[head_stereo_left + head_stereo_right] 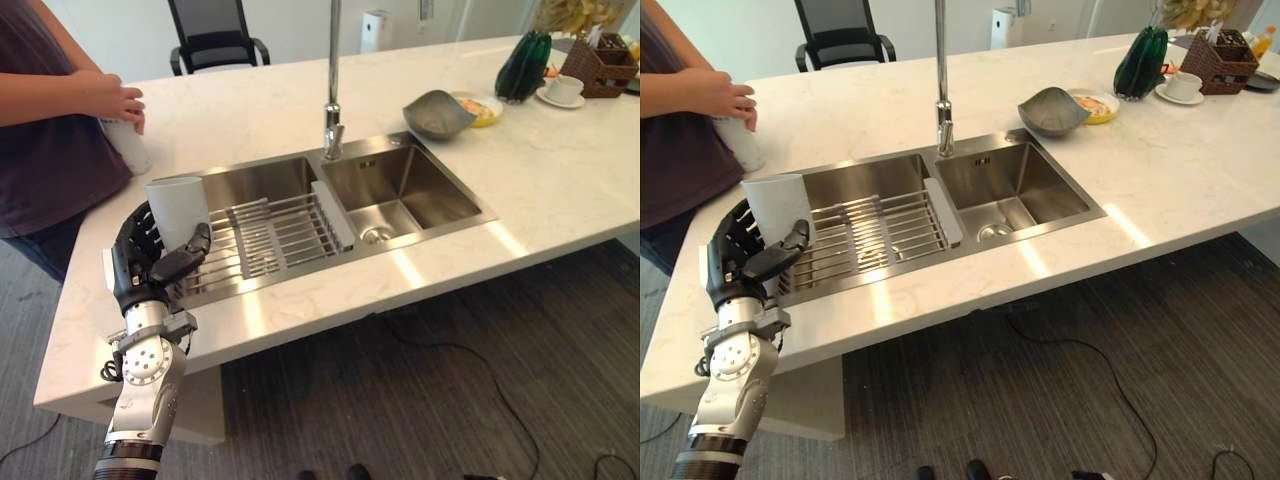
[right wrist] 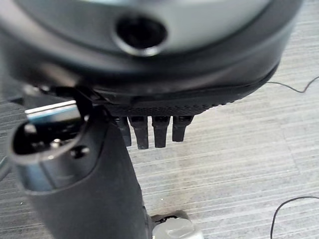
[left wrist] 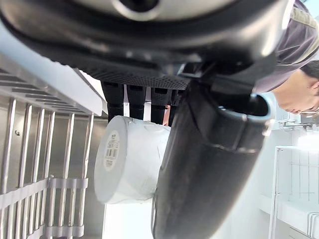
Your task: Place the dishes in the dishwasher.
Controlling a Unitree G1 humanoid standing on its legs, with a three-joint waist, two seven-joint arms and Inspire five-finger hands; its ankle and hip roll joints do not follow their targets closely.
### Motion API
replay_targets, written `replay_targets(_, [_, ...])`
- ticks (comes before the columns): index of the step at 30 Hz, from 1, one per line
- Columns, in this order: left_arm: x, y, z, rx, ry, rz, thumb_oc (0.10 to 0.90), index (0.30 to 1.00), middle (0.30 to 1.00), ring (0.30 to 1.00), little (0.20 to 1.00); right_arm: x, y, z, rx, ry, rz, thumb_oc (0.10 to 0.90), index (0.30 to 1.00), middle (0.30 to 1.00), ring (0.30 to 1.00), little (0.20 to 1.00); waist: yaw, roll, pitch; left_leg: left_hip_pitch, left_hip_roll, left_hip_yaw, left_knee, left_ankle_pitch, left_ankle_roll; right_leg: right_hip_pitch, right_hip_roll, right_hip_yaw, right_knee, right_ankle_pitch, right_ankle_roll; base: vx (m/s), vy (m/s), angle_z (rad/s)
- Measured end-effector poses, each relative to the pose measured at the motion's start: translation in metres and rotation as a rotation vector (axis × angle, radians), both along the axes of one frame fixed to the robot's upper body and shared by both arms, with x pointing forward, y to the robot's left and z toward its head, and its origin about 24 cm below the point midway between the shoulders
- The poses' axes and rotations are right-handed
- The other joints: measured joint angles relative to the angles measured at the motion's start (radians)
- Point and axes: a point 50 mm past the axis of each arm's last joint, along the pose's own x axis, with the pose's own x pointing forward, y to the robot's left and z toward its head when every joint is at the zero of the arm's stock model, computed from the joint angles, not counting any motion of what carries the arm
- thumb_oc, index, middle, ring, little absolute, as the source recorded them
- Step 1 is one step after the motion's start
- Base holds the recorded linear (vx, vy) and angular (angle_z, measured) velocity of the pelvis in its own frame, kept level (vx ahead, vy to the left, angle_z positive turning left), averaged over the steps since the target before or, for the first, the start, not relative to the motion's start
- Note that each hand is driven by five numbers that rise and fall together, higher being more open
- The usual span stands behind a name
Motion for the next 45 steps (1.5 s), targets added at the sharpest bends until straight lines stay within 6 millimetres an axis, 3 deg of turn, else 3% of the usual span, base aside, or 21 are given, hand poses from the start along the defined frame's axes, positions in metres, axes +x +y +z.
replay_targets(7, [0.003, -0.005, 0.005, 0.005, -0.020, -0.029, 0.400, 0.300, 0.300, 0.300, 0.300, -0.029, -0.007, -0.005, -0.010, 0.103, -0.080, 0.800, 0.900, 0.900, 0.900, 0.900, -0.112, -0.006, 0.005, 0.028, 0.015, 0.063, 0.000, -0.015, 0.001, 0.014, 0.014, 0.039, 0.004, 0.015, -0.011, 0.05, 0.017, -0.26])
replay_targets(16, [0.033, -0.035, 0.043, 0.018, -0.155, -0.162, 0.400, 0.300, 0.300, 0.300, 0.300, -0.030, -0.017, -0.002, -0.024, 0.111, -0.108, 0.800, 0.900, 0.900, 0.900, 0.900, -0.139, 0.006, 0.030, 0.025, 0.022, 0.089, -0.001, -0.024, 0.001, 0.005, 0.020, 0.058, 0.004, 0.022, -0.012, -0.01, 0.020, -0.10])
replay_targets(17, [0.046, -0.076, 0.072, 0.057, -0.249, -0.324, 0.400, 0.300, 0.300, 0.300, 0.300, -0.023, -0.022, 0.001, -0.023, 0.068, -0.167, 0.800, 0.900, 0.900, 0.900, 0.900, -0.071, 0.043, 0.041, -0.005, 0.019, 0.073, -0.001, -0.020, 0.002, -0.013, 0.016, 0.047, 0.003, 0.022, -0.012, -0.02, -0.136, 0.32])
replay_targets(18, [0.041, -0.095, 0.081, 0.085, -0.293, -0.412, 0.400, 0.300, 0.300, 0.300, 0.300, -0.020, -0.022, 0.001, -0.014, 0.053, -0.196, 0.800, 0.900, 0.900, 0.900, 0.900, -0.051, 0.061, 0.049, -0.014, 0.016, 0.045, -0.001, -0.017, -0.005, -0.015, 0.013, 0.019, 0.003, 0.023, -0.013, -0.02, -0.136, 0.32])
replay_targets(19, [0.041, -0.095, 0.081, 0.085, -0.293, -0.412, 0.400, 0.300, 0.300, 0.300, 0.300, -0.020, -0.022, 0.001, -0.014, 0.053, -0.196, 0.800, 0.900, 0.900, 0.900, 0.900, -0.051, 0.061, 0.049, -0.014, 0.016, 0.045, -0.001, -0.017, -0.005, -0.015, 0.013, 0.019, 0.003, 0.023, -0.013, 0.00, -0.113, 0.66])
replay_targets(21, [0.028, -0.122, 0.072, -0.002, -0.325, -0.481, 0.400, 0.300, 0.300, 0.300, 0.300, -0.001, 0.001, -0.001, 0.061, -0.018, -0.197, 0.800, 0.900, 0.900, 0.900, 0.900, 0.052, 0.067, 0.046, -0.016, 0.014, -0.070, 0.005, 0.004, -0.051, 0.009, 0.011, -0.077, 0.002, 0.016, -0.026, 0.03, -0.043, 0.82])
replay_targets(22, [0.028, -0.122, 0.072, -0.002, -0.325, -0.481, 0.400, 0.300, 0.300, 0.300, 0.300, -0.001, 0.001, -0.001, 0.061, -0.018, -0.197, 0.800, 0.900, 0.900, 0.900, 0.900, 0.052, 0.067, 0.046, -0.016, 0.014, -0.070, 0.005, 0.004, -0.051, 0.009, 0.011, -0.077, 0.002, 0.016, -0.026, 0.02, -0.044, 1.23])
replay_targets(23, [0.024, -0.108, 0.057, -0.015, -0.273, -0.425, 0.400, 0.300, 0.300, 0.300, 0.300, 0.016, 0.010, 0.001, 0.089, -0.090, -0.159, 0.800, 0.900, 0.900, 0.900, 0.900, 0.075, 0.067, 0.045, -0.013, 0.016, -0.105, 0.002, 0.003, -0.059, 0.024, 0.013, -0.137, 0.003, 0.003, -0.045, 0.01, -0.031, 0.85])
replay_targets(25, [0.008, -0.061, 0.031, -0.054, -0.181, -0.206, 0.400, 0.300, 0.300, 0.300, 0.300, 0.047, 0.011, 0.009, 0.100, -0.159, -0.132, 0.800, 0.900, 0.900, 0.900, 0.900, 0.130, 0.066, 0.044, -0.003, 0.021, -0.105, 0.002, 0.004, -0.058, 0.032, 0.015, -0.140, 0.003, 0.003, -0.045, -0.01, -0.057, 0.48])
replay_targets(27, [0.008, -0.061, 0.031, -0.054, -0.181, -0.206, 0.400, 0.300, 0.300, 0.300, 0.300, 0.047, 0.011, 0.009, 0.100, -0.159, -0.132, 0.800, 0.900, 0.900, 0.900, 0.900, 0.130, 0.066, 0.044, -0.003, 0.021, -0.105, 0.002, 0.004, -0.058, 0.032, 0.015, -0.140, 0.003, 0.003, -0.045, -0.01, -0.028, 0.21])
replay_targets(28, [-0.005, -0.036, 0.017, -0.084, -0.130, -0.092, 0.400, 0.300, 0.300, 0.300, 0.300, 0.046, 0.005, 0.009, 0.081, -0.138, -0.139, 0.800, 0.900, 0.900, 0.900, 0.900, 0.153, 0.057, 0.042, 0.003, 0.018, -0.115, 0.007, 0.011, -0.044, 0.052, 0.011, -0.174, 0.003, 0.002, -0.045, -0.01, -0.073, 0.57])
replay_targets(33, [-0.019, -0.024, 0.002, -0.061, -0.057, -0.058, 0.400, 0.300, 0.300, 0.300, 0.300, 0.004, -0.001, -0.002, 0.061, 0.020, -0.183, 0.800, 0.900, 0.900, 0.900, 0.900, 0.201, -0.003, 0.009, -0.006, -0.018, -0.211, 0.007, 0.031, -0.010, 0.078, -0.017, -0.247, 0.002, -0.024, -0.037, -0.04, -0.109, 0.66])
replay_targets(35, [-0.022, -0.026, -0.003, -0.071, -0.042, -0.073, 0.400, 0.300, 0.300, 0.300, 0.300, -0.008, -0.005, -0.003, 0.046, 0.056, -0.180, 0.800, 0.900, 0.900, 0.900, 0.900, 0.232, -0.005, 0.007, -0.020, -0.041, -0.270, 0.014, 0.038, -0.022, 0.087, -0.024, -0.298, 0.003, -0.034, -0.034, -0.17, -0.164, 0.97])
replay_targets(36, [-0.022, -0.031, -0.004, -0.079, -0.041, -0.107, 0.400, 0.300, 0.300, 0.300, 0.300, -0.023, -0.007, -0.005, 0.035, 0.095, -0.178, 0.800, 0.900, 0.900, 0.900, 0.900, 0.229, -0.002, 0.008, -0.044, -0.064, -0.356, 0.008, 0.063, -0.055, 0.085, -0.039, -0.386, 0.002, -0.052, -0.042, -0.15, -0.107, 0.98])
replay_targets(37, [-0.022, -0.031, -0.004, -0.079, -0.041, -0.107, 0.400, 0.300, 0.300, 0.300, 0.300, -0.023, -0.007, -0.005, 0.035, 0.095, -0.178, 0.800, 0.900, 0.900, 0.900, 0.900, 0.229, -0.002, 0.008, -0.044, -0.064, -0.356, 0.008, 0.063, -0.055, 0.085, -0.039, -0.386, 0.002, -0.052, -0.042, -0.29, -0.126, 1.51])
replay_targets(38, [-0.027, -0.029, -0.008, -0.079, -0.027, -0.107, 0.400, 0.300, 0.300, 0.300, 0.300, -0.029, -0.010, -0.005, 0.027, 0.111, -0.183, 0.800, 0.900, 0.900, 0.900, 0.900, 0.262, 0.019, 0.018, -0.084, -0.077, -0.415, 0.007, 0.077, -0.099, 0.064, -0.041, -0.438, 0.005, -0.052, -0.041, -0.21, -0.088, 1.16])
replay_targets(40, [-0.027, -0.034, -0.012, -0.136, -0.029, -0.103, 0.400, 0.300, 0.300, 0.300, 0.300, -0.031, -0.013, -0.003, 0.019, 0.096, -0.175, 0.800, 0.900, 0.900, 0.900, 0.900, 0.287, 0.045, 0.043, -0.177, -0.118, -0.527, 0.025, 0.187, -0.281, 0.012, -0.064, -0.558, 0.020, -0.057, -0.051, -0.17, -0.105, 2.14])
replay_targets(41, [-0.028, -0.033, -0.015, -0.159, -0.025, -0.084, 0.400, 0.300, 0.300, 0.300, 0.300, -0.024, -0.020, 0.000, -0.002, 0.084, -0.163, 0.800, 0.900, 0.900, 0.900, 0.900, 0.302, 0.055, 0.058, -0.222, -0.133, -0.466, 0.035, 0.201, -0.274, 0.006, -0.080, -0.606, 0.006, -0.042, -0.078, -0.13, -0.096, 1.65])
replay_targets(42, [-0.035, -0.023, -0.019, -0.156, -0.007, -0.041, 0.400, 0.300, 0.300, 0.300, 0.300, -0.011, -0.026, 0.004, -0.019, 0.070, -0.147, 0.800, 0.900, 0.900, 0.900, 0.900, 0.354, 0.057, 0.072, -0.241, -0.098, -0.356, 0.058, 0.115, -0.199, -0.033, -0.083, -0.602, 0.030, -0.040, -0.087, -0.16, -0.079, 0.76])
replay_targets(44, [-0.037, -0.006, -0.016, -0.140, -0.011, 0.019, 0.400, 0.300, 0.300, 0.300, 0.300, 0.010, -0.030, 0.010, -0.039, -0.006, -0.141, 0.800, 0.900, 0.900, 0.900, 0.900, 0.366, 0.013, 0.102, -0.248, -0.045, -0.206, 0.127, 0.046, -0.207, -0.028, -0.141, -0.683, 0.036, -0.033, -0.088, -0.18, 0.010, 0.65])
replay_targets(45, [-0.037, -0.006, -0.016, -0.140, -0.011, 0.019, 0.400, 0.300, 0.300, 0.300, 0.300, 0.010, -0.030, 0.010, -0.039, -0.006, -0.141, 0.800, 0.900, 0.900, 0.900, 0.900, 0.366, 0.013, 0.102, -0.248, -0.045, -0.206, 0.127, 0.046, -0.207, -0.028, -0.141, -0.683, 0.036, -0.033, -0.088, -0.26, 0.116, 2.08])
